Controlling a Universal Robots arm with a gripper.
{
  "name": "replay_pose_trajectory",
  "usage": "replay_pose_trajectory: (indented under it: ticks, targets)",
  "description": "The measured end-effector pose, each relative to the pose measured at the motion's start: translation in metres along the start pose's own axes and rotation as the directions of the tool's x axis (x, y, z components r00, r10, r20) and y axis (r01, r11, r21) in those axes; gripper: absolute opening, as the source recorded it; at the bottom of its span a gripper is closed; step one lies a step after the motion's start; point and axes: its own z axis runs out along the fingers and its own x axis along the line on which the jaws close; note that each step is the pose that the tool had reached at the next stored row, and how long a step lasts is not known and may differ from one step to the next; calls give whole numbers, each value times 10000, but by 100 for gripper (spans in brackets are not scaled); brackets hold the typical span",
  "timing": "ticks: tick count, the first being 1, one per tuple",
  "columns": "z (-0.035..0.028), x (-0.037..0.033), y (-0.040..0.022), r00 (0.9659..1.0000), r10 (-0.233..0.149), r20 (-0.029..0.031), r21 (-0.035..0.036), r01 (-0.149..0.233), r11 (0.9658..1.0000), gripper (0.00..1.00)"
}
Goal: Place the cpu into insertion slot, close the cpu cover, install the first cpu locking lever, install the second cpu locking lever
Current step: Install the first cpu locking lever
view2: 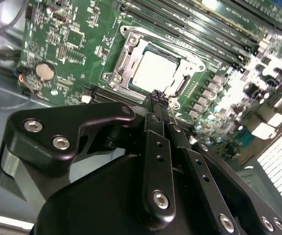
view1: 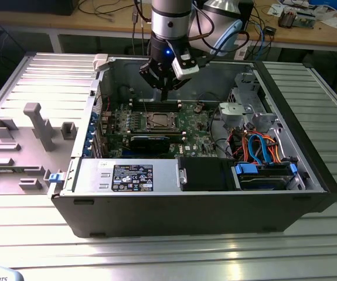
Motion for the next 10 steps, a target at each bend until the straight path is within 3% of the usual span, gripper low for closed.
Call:
replay_pose_trajectory:
  ticks: [3,10]
  targets:
    - [4,0,0,9989,-467,-6,1,467,9989,11]
    - [5,94,-6,9989,-479,-4,0,479,9989,11]
